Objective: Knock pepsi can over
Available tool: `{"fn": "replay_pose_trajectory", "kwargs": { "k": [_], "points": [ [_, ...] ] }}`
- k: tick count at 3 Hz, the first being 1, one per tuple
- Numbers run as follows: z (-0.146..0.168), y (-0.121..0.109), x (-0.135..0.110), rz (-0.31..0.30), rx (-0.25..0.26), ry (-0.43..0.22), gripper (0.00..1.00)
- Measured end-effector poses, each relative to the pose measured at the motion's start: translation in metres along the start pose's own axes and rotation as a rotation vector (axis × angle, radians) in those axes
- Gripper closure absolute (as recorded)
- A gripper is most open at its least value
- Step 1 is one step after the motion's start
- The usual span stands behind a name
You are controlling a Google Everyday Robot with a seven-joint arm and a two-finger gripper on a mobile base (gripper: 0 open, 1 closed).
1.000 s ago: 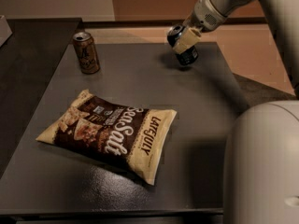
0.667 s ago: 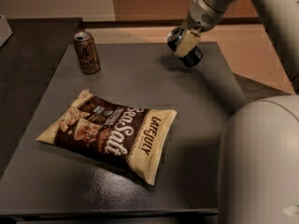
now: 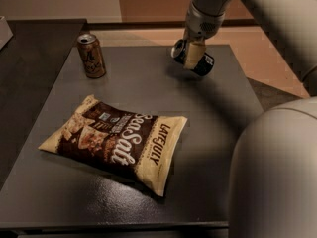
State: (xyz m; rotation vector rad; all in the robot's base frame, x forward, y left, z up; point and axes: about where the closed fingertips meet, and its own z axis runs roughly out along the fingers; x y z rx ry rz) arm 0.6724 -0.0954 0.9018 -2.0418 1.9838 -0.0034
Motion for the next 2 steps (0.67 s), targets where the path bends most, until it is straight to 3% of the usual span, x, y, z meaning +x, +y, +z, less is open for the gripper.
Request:
{"fn": "replay_pose_trajectory", "kwargs": {
  "k": [2],
  "points": [
    [0.019, 0.025, -0.017, -0.107, -0.039, 0.077, 0.15]
  ]
}}
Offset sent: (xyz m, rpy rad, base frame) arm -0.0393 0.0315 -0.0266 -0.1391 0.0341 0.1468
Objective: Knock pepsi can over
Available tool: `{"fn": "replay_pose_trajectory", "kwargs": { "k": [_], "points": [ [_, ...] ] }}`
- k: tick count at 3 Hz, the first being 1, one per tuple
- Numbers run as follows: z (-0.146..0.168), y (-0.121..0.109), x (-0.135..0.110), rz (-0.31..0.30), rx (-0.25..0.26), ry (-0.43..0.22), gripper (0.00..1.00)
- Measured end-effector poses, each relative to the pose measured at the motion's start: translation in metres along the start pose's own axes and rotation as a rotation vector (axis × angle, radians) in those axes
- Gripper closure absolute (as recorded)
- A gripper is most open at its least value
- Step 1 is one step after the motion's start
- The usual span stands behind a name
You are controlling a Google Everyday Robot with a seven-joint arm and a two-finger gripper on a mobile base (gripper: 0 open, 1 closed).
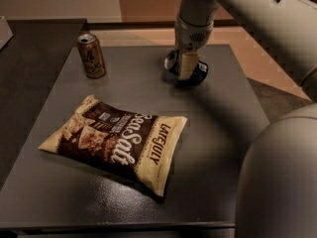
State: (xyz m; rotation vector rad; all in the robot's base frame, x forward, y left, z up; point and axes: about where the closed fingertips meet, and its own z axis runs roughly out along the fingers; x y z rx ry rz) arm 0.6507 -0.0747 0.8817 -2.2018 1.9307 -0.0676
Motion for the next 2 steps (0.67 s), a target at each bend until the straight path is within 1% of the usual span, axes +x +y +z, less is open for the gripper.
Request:
{"fn": "replay_pose_trajectory", "kwargs": {
  "k": [1, 2],
  "points": [
    [0.0024, -0.0015, -0.0001, 0.002, 0.002, -0.002, 0.00],
    [0.0025, -0.0016, -0.0001, 0.002, 0.002, -0.002, 0.00]
  ]
}}
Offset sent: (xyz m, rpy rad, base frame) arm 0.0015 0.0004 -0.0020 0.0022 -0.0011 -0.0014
